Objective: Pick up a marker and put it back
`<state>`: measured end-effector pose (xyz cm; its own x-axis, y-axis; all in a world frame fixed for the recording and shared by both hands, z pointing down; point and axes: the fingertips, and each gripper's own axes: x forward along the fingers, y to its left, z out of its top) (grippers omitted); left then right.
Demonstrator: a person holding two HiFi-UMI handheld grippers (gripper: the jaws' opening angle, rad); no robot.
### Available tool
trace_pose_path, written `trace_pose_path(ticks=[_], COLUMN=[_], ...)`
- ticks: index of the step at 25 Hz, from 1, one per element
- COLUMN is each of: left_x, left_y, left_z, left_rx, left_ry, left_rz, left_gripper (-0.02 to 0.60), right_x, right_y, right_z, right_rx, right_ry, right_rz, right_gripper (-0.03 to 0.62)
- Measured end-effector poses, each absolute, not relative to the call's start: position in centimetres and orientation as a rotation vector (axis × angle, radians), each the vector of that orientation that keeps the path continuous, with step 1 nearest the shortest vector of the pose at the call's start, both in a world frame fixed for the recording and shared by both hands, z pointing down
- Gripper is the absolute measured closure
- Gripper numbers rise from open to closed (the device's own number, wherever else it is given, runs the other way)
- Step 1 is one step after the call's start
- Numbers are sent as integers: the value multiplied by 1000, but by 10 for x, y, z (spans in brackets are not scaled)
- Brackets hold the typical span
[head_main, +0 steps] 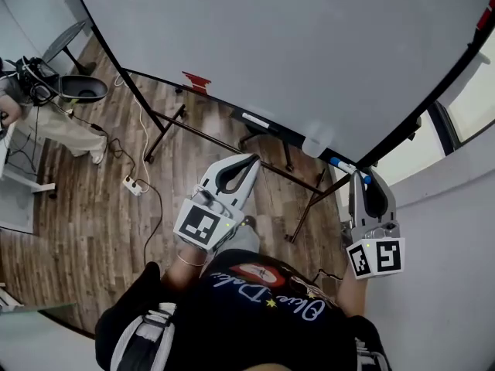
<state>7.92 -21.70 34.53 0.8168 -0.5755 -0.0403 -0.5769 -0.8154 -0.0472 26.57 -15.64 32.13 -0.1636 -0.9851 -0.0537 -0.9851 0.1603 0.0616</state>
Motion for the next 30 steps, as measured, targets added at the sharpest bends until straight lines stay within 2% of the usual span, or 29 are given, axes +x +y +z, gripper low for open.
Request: trace_pose_path(ticks=[12,30], left_x=[97,102], left_y=[-185,-189], left_z=[347,351], left_rx=[-2958,-2977], left_ry=[856,856], left_rz=[42,61], left_gripper=[578,578], right_x=[266,270], right_y=[-107,-109], right_z=[324,328], right_rx=[-2025,-2042], right_ry=[2373,2375], right_rz=[86,74], right_gripper=[519,519])
